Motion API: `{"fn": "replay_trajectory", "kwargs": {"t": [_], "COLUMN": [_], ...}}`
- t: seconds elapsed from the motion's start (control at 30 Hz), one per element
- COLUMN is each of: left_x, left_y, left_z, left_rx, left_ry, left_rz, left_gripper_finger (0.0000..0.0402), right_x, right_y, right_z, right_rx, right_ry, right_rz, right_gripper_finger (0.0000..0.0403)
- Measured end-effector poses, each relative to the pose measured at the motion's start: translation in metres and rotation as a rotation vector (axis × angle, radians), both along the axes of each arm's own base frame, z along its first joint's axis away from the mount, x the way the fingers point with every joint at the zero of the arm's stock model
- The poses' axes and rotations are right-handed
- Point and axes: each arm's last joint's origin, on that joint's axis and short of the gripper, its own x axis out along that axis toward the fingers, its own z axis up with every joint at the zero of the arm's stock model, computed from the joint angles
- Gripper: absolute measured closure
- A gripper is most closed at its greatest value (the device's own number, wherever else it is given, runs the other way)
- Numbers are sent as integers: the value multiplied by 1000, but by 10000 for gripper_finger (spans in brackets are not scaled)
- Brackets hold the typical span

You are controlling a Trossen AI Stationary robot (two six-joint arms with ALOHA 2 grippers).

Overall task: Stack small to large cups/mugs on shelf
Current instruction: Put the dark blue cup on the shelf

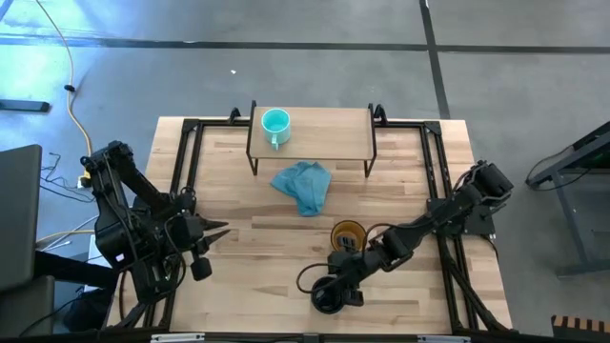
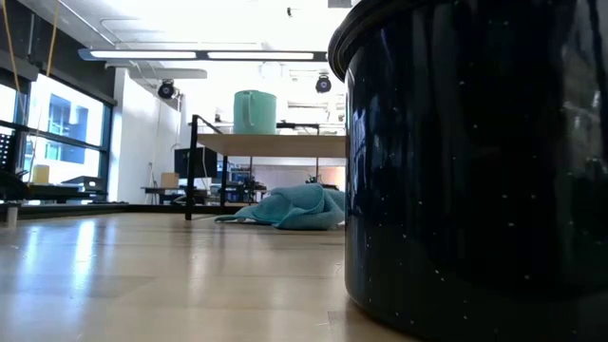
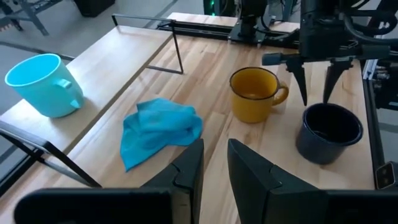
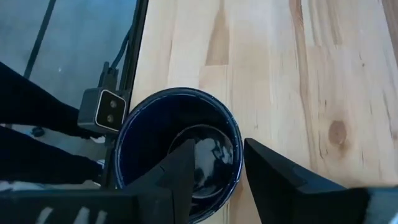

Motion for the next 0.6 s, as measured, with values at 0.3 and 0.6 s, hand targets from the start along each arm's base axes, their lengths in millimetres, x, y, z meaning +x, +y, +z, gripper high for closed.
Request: {"fn": "replay_trajectory", "kwargs": {"t": [0.3,0.6], "left_x": [0,0], "left_y": [0,0], "left_z": [0,0], "left_rx": [-6,-26], "left_ry": [-16,-16], "left_rz": [9,14], "left_gripper_finger": [339,339], "right_x": [12,11], "right_y": [-17,-20], "right_z": [2,-5], "right_rx": [1,-3], "right_ry": [-29,35], "right_rz": [72,136], "right_gripper_finger": [272,272]}}
